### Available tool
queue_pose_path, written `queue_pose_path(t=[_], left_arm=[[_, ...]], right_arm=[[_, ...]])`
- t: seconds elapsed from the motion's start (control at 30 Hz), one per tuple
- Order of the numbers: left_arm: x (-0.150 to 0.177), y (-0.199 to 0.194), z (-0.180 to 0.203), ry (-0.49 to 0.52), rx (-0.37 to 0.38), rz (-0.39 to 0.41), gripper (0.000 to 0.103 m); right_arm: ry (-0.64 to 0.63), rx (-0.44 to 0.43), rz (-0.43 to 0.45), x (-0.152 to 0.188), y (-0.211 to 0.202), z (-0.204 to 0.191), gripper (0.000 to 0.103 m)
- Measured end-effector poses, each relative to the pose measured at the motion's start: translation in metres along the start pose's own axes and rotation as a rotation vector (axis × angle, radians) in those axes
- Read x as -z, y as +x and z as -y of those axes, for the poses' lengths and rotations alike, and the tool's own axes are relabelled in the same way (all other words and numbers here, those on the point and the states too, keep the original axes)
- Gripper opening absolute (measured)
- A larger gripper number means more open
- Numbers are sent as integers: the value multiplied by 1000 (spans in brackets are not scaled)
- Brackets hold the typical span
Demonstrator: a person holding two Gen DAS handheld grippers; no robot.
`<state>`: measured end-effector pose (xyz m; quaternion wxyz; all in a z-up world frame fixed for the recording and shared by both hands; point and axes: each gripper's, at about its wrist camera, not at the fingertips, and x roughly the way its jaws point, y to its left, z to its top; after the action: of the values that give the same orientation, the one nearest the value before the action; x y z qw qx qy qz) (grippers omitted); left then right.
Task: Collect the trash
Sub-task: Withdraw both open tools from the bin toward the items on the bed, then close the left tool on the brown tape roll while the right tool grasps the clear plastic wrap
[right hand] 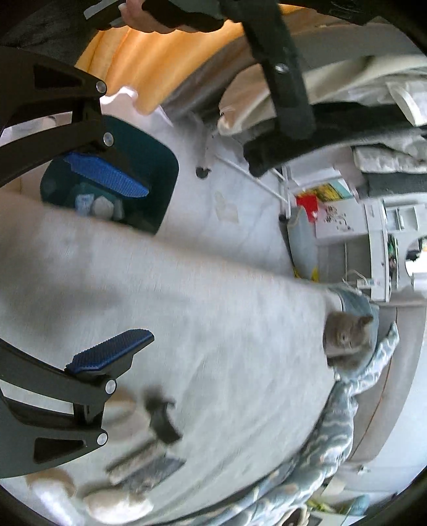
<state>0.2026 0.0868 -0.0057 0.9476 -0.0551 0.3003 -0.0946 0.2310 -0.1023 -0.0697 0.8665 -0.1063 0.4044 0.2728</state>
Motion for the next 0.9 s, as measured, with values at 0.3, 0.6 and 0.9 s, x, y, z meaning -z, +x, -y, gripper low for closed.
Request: queue_pose_path(t=[0.3, 0.6, 0.9], left_arm=[[0, 19, 39, 15, 48, -24, 87], [9, 43, 85, 66, 88, -63, 88], [22, 69, 131, 129, 136, -117, 88]], right_arm=[[55, 84, 44, 14, -30, 48, 84], [130, 140, 89, 31, -62, 97, 84], [208, 185, 138, 47, -93, 144, 84]])
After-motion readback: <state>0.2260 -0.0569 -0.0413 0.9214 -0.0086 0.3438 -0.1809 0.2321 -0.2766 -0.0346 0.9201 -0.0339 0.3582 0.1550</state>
